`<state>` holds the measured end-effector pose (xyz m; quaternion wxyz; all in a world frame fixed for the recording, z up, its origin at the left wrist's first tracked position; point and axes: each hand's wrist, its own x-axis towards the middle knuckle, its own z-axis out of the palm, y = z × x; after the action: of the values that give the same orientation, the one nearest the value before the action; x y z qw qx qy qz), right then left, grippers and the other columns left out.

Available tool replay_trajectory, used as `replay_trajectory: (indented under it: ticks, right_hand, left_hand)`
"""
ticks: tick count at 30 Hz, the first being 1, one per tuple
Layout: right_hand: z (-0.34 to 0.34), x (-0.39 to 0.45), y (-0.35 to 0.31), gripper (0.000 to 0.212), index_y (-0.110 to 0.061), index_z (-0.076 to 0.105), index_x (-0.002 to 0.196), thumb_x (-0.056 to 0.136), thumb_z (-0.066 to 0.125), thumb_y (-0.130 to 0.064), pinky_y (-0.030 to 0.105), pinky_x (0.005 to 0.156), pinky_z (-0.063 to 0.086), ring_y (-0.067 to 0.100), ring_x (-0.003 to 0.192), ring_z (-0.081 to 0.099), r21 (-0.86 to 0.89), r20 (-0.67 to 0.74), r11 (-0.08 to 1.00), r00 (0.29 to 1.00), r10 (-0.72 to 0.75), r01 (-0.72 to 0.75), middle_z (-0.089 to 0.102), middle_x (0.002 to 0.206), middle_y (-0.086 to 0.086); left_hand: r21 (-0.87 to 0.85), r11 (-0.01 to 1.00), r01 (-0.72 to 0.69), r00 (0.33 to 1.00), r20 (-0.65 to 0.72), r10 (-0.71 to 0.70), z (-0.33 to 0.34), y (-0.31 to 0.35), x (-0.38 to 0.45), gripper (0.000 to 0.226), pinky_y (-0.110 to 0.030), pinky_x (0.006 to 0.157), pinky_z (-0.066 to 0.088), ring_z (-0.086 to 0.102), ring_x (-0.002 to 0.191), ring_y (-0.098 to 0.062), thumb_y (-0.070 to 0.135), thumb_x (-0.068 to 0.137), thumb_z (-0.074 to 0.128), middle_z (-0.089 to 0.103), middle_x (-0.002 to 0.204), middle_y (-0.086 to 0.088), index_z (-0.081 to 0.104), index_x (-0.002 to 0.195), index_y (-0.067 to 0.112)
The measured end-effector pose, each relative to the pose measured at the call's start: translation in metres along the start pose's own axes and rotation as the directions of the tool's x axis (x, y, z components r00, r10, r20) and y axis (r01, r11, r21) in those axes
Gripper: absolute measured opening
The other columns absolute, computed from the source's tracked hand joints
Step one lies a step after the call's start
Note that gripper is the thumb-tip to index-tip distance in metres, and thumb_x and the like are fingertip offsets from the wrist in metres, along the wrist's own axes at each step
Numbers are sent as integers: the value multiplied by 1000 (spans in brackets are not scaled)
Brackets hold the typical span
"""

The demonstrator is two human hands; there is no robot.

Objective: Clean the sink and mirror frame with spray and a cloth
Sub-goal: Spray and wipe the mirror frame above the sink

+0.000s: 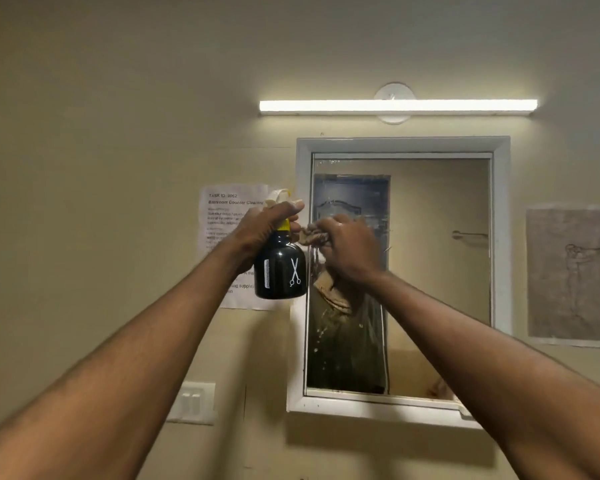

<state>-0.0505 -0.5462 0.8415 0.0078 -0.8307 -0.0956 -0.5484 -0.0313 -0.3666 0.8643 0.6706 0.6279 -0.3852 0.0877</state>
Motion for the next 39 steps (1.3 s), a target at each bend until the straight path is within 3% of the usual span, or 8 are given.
replay_trajectory:
  ticks: [5,9,13,15,19,24,30,39]
  right_hand:
    - [-25,-14,4,37,-20,53,127,90,57,-22,38,91,39,29,110,47,202,-76,955,968,237,-218,55,125,8]
    - [-47,-39,16,40,-16,49,130,91,53,-10,45,93,44,31,113,48,378,-81,869,924,375,-319,54,125,13]
    - [-80,-68,26,33,-11,49,128,95,52,-14,30,85,42,24,108,51,507,-86,782,881,465,-363,54,119,13]
    - [-95,-85,29,33,-12,50,128,96,52,-19,31,88,44,21,106,51,553,-82,753,876,475,-357,54,119,12]
    - [-116,-125,33,32,-17,52,125,95,54,-26,38,93,47,19,105,53,602,-46,715,878,477,-357,56,117,9]
    - [-137,-180,23,34,-22,55,118,90,54,-41,47,91,48,19,103,57,626,18,676,875,484,-388,61,110,5]
    - [-154,-234,0,22,-26,55,114,93,56,-33,42,91,49,17,102,58,651,50,636,859,510,-415,62,108,4]
    - [-157,-297,-14,22,-28,55,114,94,54,-35,39,89,50,13,101,59,649,115,603,843,525,-464,62,107,1]
  left_hand:
    - [-58,998,-23,999,30,25,27,-2,-15,33,-39,79,54,65,78,-23,34,85,69,67,83,-6,58,103,9]
    - [-104,994,10,996,85,-1,51,2,-34,48,-54,97,48,61,86,-30,41,73,74,67,84,-7,59,105,8]
    - [-103,995,8,994,107,3,81,7,-63,60,-51,98,48,62,88,-28,45,70,76,65,88,-8,59,111,4]
    - [-62,998,2,992,128,6,97,5,-79,60,-43,93,51,63,87,-24,45,74,73,65,92,-8,59,114,3]
    - [72,997,-24,989,147,13,126,-1,-115,19,-27,80,51,66,92,-18,30,91,63,67,103,-10,62,103,16]
    - [65,998,-24,994,111,17,151,-12,-157,45,-26,77,48,63,90,-21,39,82,63,66,102,-14,62,111,5]
    - [15,1000,-10,994,108,8,165,-22,-199,14,-9,64,45,60,77,-4,20,93,61,64,90,-3,59,100,8]
    - [10,1000,-5,983,186,3,183,-41,-241,25,-28,73,50,56,79,-10,33,84,65,57,86,0,58,100,15]
